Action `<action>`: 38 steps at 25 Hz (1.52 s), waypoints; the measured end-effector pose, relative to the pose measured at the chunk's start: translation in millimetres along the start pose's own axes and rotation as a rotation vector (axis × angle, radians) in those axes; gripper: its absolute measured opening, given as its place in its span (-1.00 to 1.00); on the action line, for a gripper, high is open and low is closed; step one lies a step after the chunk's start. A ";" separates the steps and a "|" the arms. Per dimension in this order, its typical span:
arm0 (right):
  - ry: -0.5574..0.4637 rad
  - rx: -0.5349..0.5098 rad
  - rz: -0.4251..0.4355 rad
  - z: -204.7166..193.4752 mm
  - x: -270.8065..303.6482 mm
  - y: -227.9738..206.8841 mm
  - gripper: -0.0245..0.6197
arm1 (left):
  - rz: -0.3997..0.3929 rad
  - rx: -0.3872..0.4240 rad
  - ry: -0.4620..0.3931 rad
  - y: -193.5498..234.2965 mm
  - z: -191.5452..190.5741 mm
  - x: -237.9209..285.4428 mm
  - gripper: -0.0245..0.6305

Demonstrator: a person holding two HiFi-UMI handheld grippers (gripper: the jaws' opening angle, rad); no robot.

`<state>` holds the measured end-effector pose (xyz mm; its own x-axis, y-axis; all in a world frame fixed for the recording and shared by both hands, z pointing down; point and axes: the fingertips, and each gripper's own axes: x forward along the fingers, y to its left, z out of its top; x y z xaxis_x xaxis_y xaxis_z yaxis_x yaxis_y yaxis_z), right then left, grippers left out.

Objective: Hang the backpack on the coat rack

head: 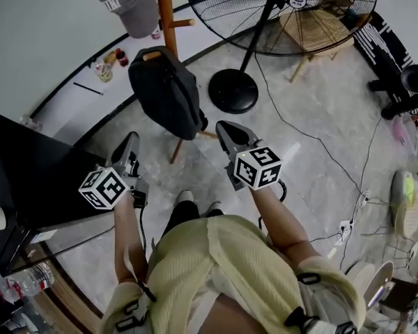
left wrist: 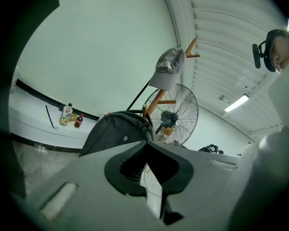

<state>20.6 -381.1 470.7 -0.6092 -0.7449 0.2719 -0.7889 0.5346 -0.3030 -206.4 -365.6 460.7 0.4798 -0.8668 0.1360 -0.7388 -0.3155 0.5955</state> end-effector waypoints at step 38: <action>-0.014 -0.020 0.000 16.1 6.8 6.7 -0.91 | 0.216 0.316 0.058 -7.5 5.0 -15.3 -0.96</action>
<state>12.5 -389.0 455.8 -0.6084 -0.7501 0.2592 -0.7903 0.5426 -0.2847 -210.6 -352.0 450.2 0.3165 -0.9057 0.2820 -0.9309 -0.2393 0.2762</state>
